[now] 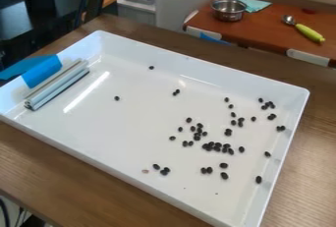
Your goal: Sweep into pile
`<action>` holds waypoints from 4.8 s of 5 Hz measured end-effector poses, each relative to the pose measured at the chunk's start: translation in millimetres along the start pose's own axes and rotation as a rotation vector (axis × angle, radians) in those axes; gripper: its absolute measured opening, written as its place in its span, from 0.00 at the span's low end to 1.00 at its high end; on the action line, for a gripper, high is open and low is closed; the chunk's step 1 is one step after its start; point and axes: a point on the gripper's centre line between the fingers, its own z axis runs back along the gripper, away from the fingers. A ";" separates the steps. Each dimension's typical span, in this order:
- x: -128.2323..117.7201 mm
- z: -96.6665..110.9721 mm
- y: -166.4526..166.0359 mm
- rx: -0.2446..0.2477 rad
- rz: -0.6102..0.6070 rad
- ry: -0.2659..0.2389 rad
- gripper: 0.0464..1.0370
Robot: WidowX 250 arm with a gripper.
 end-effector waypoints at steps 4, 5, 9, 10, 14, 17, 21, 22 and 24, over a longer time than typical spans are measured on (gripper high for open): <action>42.2 -75.6 -50.4 -0.060 0.060 -0.075 0.96; 46.6 -89.6 -57.7 -0.055 0.100 -0.045 0.96; 60.2 -128.3 -80.2 -0.043 0.115 -0.026 0.96; 58.8 -134.6 -85.9 -0.029 0.108 -0.016 0.96; 49.8 -165.6 -92.1 0.050 0.106 0.026 0.92; 41.9 -169.6 -102.6 0.037 0.078 0.051 0.29; 47.8 -169.3 -184.2 -0.025 0.052 0.053 0.29; 46.9 -168.0 -210.2 -0.045 0.037 0.045 0.29; 45.1 -162.0 -270.4 -0.093 0.011 0.023 0.29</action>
